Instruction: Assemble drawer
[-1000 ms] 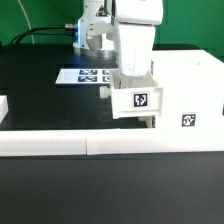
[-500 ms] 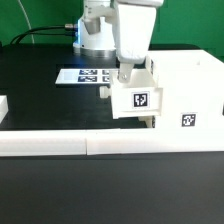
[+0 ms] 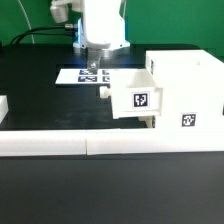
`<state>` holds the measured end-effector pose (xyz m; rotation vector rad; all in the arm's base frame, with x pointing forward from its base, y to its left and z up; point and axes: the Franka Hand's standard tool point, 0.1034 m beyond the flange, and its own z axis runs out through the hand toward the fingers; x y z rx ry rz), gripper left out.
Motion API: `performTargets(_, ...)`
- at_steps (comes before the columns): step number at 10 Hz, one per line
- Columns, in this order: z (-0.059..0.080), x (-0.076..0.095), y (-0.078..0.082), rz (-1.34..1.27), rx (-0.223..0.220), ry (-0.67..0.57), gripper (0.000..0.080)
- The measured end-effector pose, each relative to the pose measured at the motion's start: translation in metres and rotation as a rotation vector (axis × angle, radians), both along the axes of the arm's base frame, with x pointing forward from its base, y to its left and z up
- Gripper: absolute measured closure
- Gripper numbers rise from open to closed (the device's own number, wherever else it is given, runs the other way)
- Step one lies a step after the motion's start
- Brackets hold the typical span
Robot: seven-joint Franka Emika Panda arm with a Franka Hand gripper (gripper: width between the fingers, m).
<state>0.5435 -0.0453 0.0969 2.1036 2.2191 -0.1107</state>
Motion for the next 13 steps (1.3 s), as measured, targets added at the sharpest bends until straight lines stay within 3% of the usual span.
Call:
performTargets(2,-0.007,-0.001,-0.009,0.027,0.044,0.008,0.0151)
performTargets(3,-0.024,-0.003,-0.016,0.033,0.080,0.020,0.0151)
performTargets(5,-0.039,0.000,-0.024,0.027,0.155,0.050,0.0151)
performTargets(8,-0.049,0.000,-0.004,0.006,0.179,0.063,0.0151)
performTargets(13,-0.047,0.006,0.027,-0.066,0.186,0.061,0.0151)
